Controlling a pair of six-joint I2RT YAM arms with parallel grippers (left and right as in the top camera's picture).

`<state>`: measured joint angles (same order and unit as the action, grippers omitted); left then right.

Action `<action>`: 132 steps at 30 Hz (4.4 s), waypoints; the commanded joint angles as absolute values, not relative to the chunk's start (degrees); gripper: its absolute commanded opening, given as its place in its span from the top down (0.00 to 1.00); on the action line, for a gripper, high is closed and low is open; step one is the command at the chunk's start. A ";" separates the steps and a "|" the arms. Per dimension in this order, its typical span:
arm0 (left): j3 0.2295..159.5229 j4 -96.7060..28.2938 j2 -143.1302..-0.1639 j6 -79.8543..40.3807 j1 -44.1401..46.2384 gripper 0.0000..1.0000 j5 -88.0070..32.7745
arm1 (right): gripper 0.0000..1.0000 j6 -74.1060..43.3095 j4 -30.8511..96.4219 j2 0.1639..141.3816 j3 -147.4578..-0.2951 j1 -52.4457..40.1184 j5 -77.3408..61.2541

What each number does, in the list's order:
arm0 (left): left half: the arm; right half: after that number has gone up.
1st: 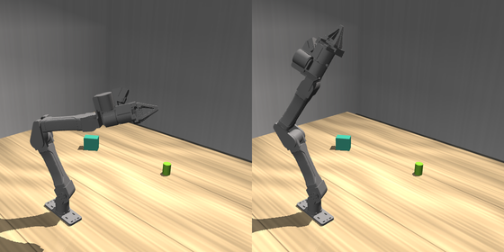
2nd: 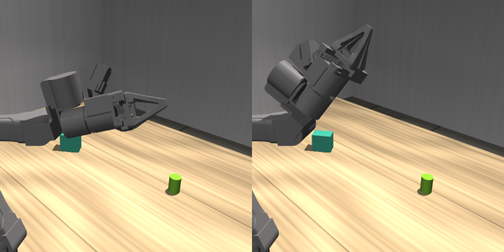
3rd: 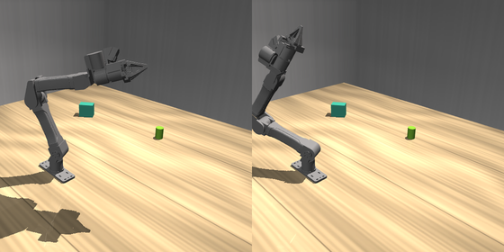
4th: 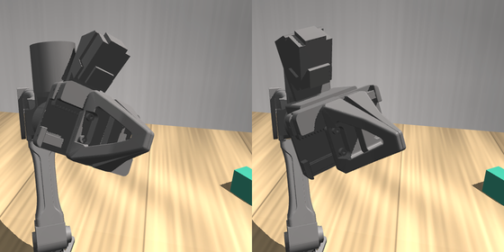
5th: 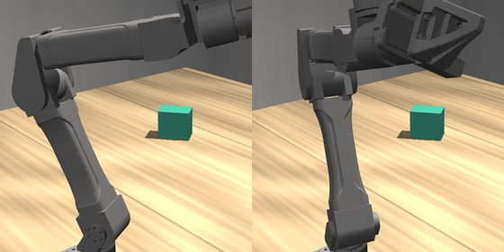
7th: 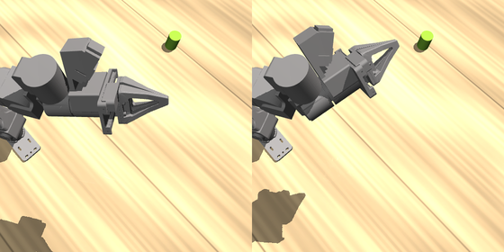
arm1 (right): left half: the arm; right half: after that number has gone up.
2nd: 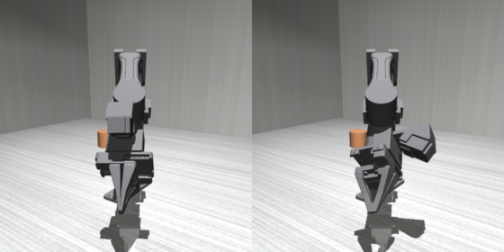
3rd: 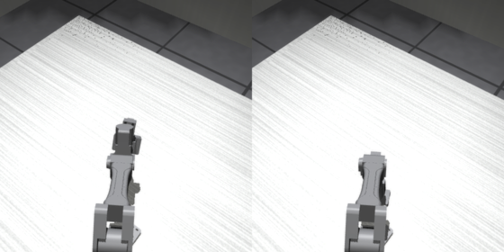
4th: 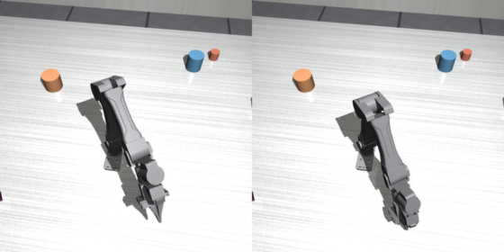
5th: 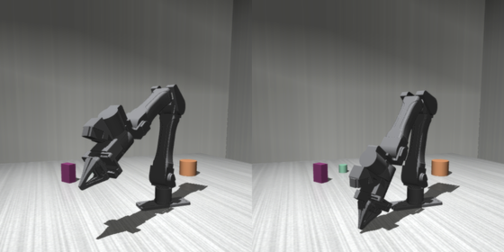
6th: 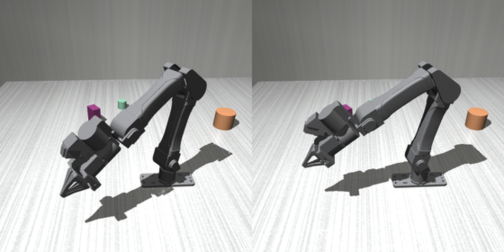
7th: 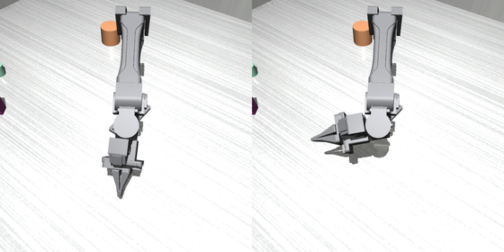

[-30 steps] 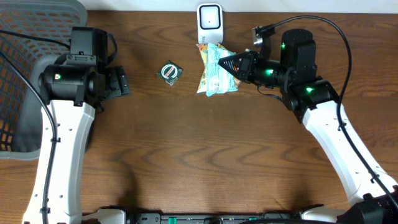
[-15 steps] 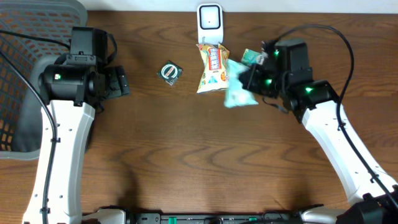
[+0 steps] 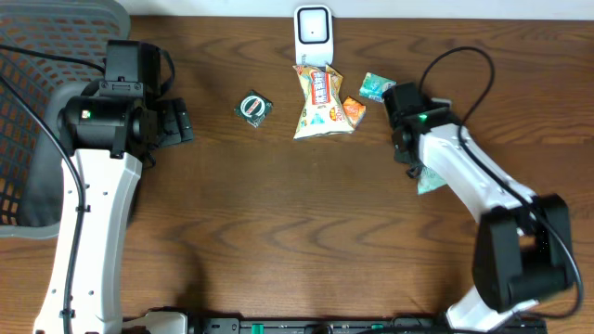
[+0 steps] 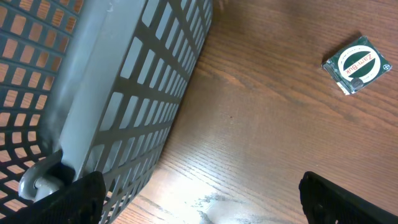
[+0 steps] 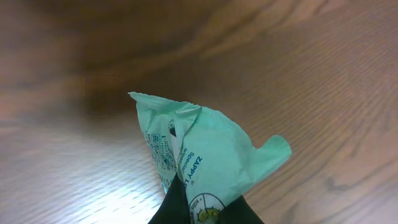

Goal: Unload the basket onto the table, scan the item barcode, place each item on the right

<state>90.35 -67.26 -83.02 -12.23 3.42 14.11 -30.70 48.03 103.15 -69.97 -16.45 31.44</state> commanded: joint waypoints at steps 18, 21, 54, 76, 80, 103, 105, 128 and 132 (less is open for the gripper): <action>90.87 -67.48 -82.61 -12.56 3.11 0.02 15.07 | 0.59 -17.50 42.98 105.73 -72.71 -30.06 18.24; 90.87 -67.48 -82.61 -12.56 3.11 0.02 15.07 | 0.56 -17.52 44.80 105.73 -74.74 -30.22 22.22; 90.87 -67.48 -82.61 -12.56 3.11 0.02 15.07 | 0.50 -22.20 37.01 106.85 -59.68 -16.16 35.24; 90.87 -67.48 -82.61 -12.56 3.11 0.02 15.07 | 0.99 -15.16 29.15 108.40 -56.60 -6.81 17.87; 90.87 -67.48 -82.61 -12.58 3.11 0.02 15.07 | 0.99 -15.16 30.74 106.48 -58.54 -6.79 8.71; 90.87 -67.48 -82.61 -12.56 3.11 0.02 15.07 | 0.99 -16.73 24.56 100.99 -58.96 -7.81 -57.21; 90.87 -67.48 -82.61 -12.58 3.11 0.02 15.07 | 0.99 -16.93 24.36 103.44 -58.48 -7.55 -57.30; 90.87 -67.48 -82.61 -12.56 3.11 0.02 15.07 | 0.51 -13.58 41.60 100.07 -66.37 -1.61 -24.62; 90.87 -67.48 -82.61 -12.56 3.11 0.02 15.07 | 0.52 -12.99 42.61 100.14 -66.30 -7.90 -15.99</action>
